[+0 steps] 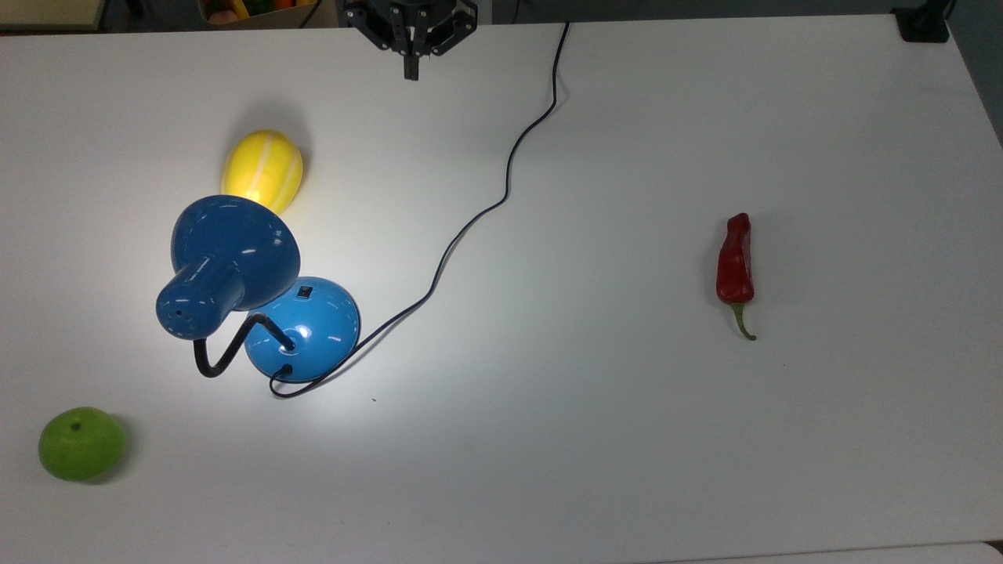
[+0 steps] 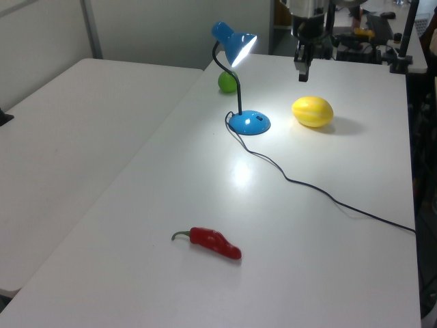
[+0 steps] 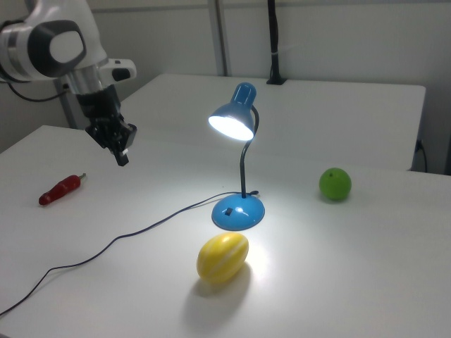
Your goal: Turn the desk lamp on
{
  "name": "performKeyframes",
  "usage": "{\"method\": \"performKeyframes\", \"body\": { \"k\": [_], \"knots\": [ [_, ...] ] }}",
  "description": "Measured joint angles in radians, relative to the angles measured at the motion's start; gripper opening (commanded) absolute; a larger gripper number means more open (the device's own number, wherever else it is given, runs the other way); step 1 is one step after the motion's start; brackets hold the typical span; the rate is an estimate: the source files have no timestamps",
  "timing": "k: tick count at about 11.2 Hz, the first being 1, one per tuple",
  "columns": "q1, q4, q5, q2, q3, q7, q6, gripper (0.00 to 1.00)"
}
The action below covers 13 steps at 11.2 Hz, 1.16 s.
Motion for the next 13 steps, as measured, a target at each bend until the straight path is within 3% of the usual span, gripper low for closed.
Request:
{"method": "performKeyframes", "body": {
  "k": [2, 3, 4, 5, 6, 13],
  "knots": [
    [0.087, -0.002, 0.001, -0.028, -0.084, 0.000, -0.013, 0.01],
    [0.098, -0.003, 0.004, -0.031, -0.101, -0.003, -0.014, 0.04],
    [0.098, 0.001, 0.014, -0.031, -0.113, -0.009, -0.014, 0.14],
    [0.098, 0.008, 0.023, -0.032, -0.127, -0.016, -0.014, 0.61],
    [0.097, 0.013, 0.027, -0.032, -0.139, -0.020, -0.018, 1.00],
    [0.081, 0.024, 0.027, -0.033, -0.153, -0.023, -0.078, 1.00]
  ]
}}
